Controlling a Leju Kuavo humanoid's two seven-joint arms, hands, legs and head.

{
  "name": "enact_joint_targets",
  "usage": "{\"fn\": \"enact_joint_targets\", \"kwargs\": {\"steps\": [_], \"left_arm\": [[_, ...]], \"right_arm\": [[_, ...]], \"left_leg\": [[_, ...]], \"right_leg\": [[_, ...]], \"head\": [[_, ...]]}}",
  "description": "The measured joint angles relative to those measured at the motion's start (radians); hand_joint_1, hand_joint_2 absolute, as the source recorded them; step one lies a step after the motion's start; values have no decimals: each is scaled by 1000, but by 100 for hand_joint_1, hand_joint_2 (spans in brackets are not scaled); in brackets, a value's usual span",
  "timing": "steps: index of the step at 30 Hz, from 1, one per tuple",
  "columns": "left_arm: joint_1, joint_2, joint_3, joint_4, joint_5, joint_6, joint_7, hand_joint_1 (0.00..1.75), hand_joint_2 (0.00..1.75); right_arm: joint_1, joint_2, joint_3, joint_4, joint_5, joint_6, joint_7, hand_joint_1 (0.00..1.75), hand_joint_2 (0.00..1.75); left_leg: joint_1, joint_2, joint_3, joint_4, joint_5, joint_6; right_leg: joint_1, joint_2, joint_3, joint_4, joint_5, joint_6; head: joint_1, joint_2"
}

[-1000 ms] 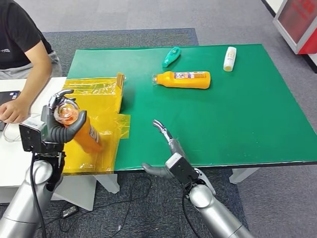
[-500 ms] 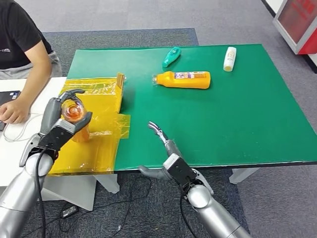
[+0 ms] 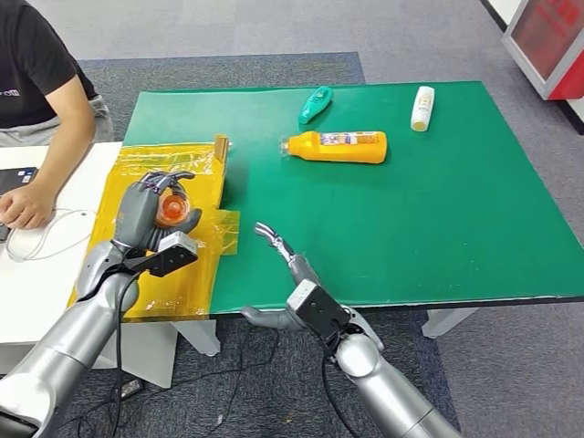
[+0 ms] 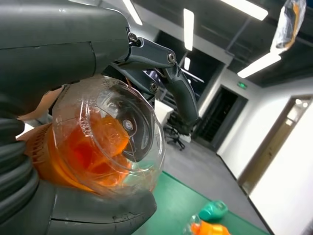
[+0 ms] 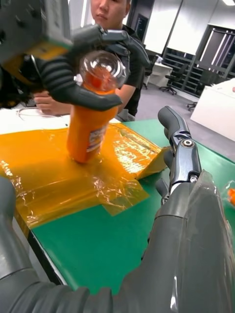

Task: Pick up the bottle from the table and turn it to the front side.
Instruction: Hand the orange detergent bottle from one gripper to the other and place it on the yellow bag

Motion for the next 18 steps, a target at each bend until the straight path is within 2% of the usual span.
{"fn": "enact_joint_targets", "kwargs": {"steps": [6,18], "left_arm": [[-35,-34,-3,101,47,63,-35,175,175],[-55,-89,7,178,188,43,-98,175,175]], "right_arm": [[-3,6,18,10,-7,-2,1,0,175],[-5,8,47,28,-32,-17,-1,0,175]], "left_leg": [[0,0,0,0,0,0],[0,0,0,0,1,1]], "right_leg": [[0,0,0,0,0,0],[0,0,1,0,0,0]], "head": [[0,0],[0,0]]}}
